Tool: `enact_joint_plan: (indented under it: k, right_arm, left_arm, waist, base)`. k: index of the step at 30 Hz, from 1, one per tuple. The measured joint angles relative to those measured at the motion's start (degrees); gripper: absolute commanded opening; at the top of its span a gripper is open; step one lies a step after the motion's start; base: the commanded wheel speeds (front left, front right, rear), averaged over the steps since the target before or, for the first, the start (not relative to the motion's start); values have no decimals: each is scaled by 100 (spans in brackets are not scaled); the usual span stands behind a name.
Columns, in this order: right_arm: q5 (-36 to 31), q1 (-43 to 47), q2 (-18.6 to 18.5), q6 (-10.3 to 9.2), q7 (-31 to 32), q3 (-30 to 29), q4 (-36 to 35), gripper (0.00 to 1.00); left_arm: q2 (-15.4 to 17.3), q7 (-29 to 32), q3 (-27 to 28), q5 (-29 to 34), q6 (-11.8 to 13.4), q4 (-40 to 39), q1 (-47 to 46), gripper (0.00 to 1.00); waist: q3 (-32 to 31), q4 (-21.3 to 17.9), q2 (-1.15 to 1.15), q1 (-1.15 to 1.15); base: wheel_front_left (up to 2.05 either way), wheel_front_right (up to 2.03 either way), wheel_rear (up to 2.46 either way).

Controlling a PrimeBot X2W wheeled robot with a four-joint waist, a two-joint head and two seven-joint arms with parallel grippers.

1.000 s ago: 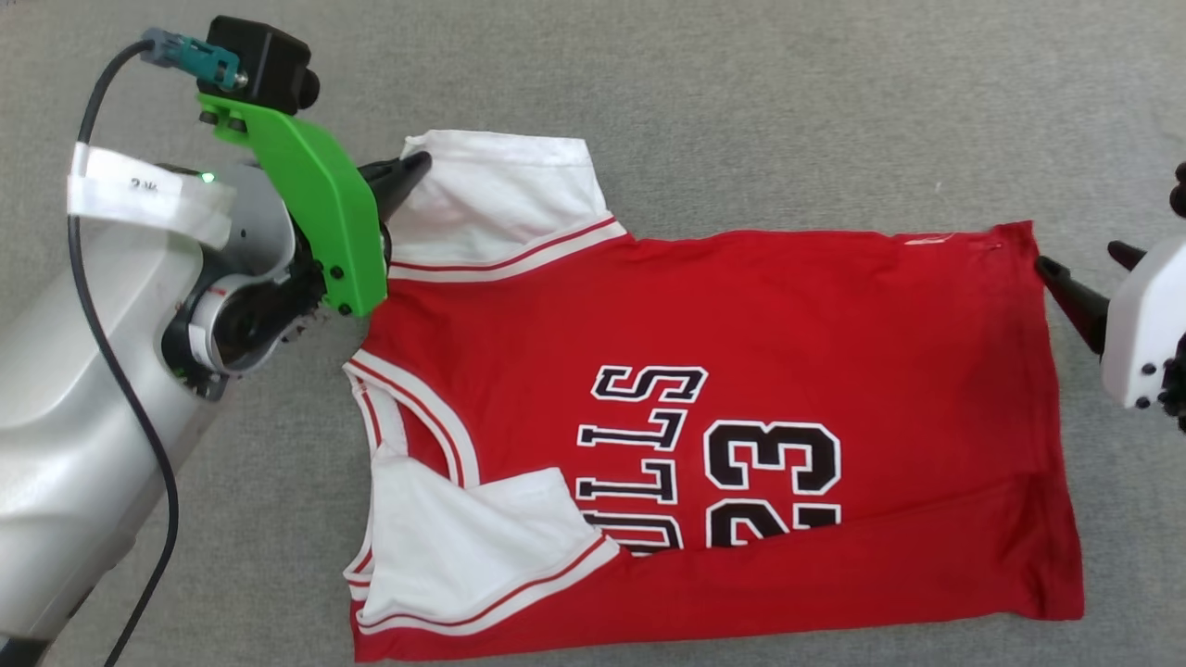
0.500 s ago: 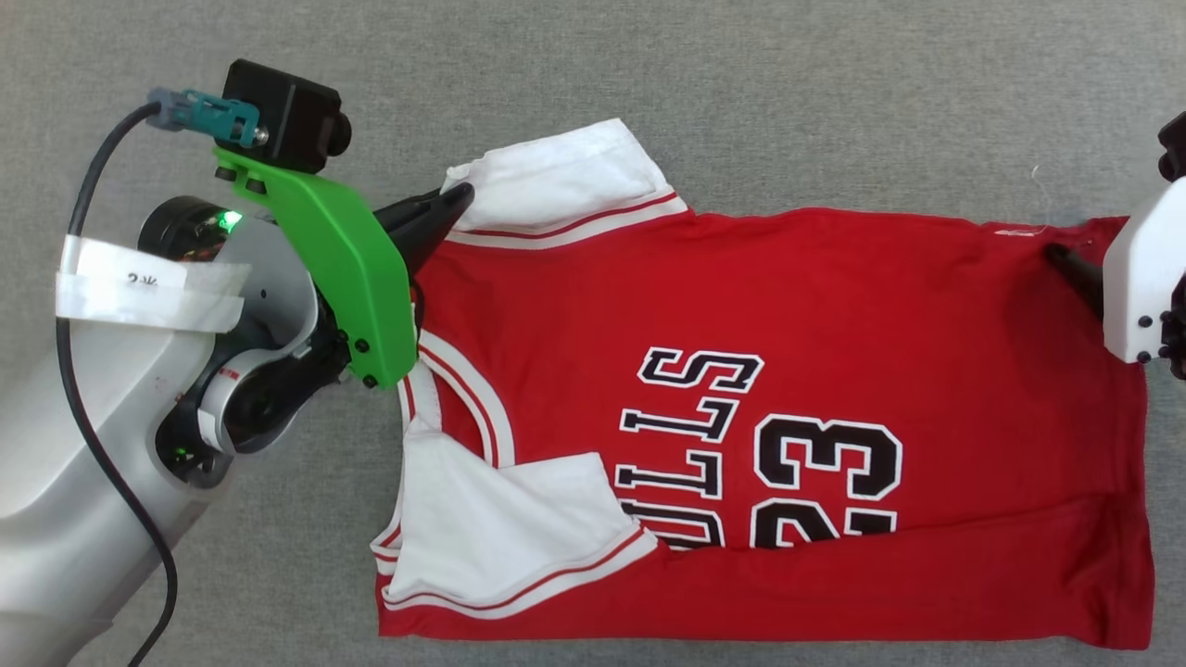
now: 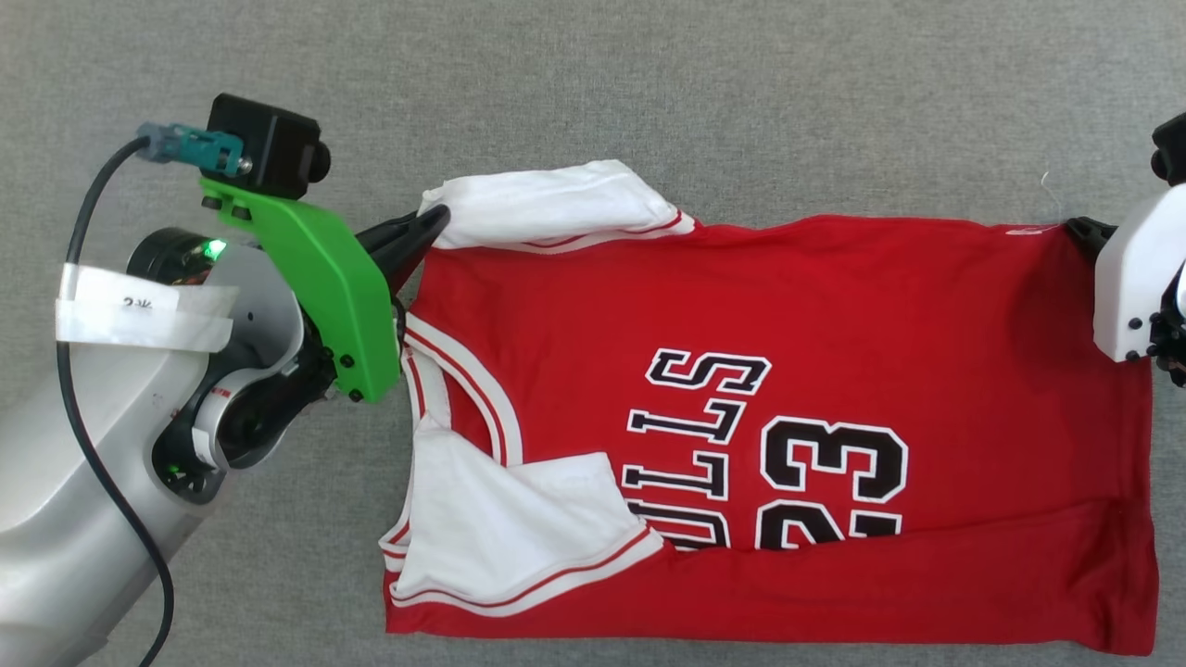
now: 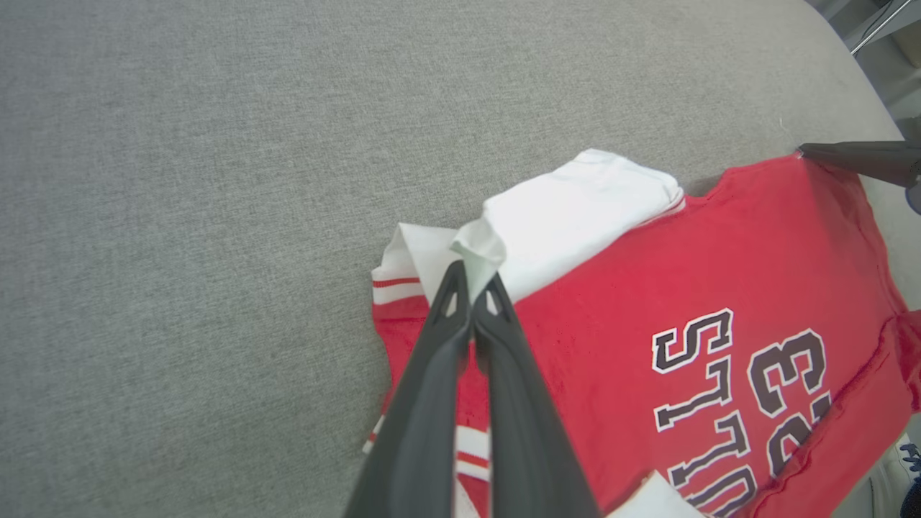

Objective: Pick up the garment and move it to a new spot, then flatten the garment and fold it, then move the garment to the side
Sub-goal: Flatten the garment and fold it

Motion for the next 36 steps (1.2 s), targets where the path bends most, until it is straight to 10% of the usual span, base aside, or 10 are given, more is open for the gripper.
enact_joint_plan:
  k: [20,36]
  right_arm:
    - [875,1277,109,0,-2274,-325,231,0]
    - [1500,2927,-148,-1,-2677,-225,-504,0]
  left_arm:
    - [63,-755,54,-296,-18,361,1274,0]
    - [191,-972,-350,-477,283,116,2598,0]
  waist:
    - [-1174,-82,0,0]
    - [-1774,-13,0,0]
  base:
    - [0,0,0]
    - [0,0,0]
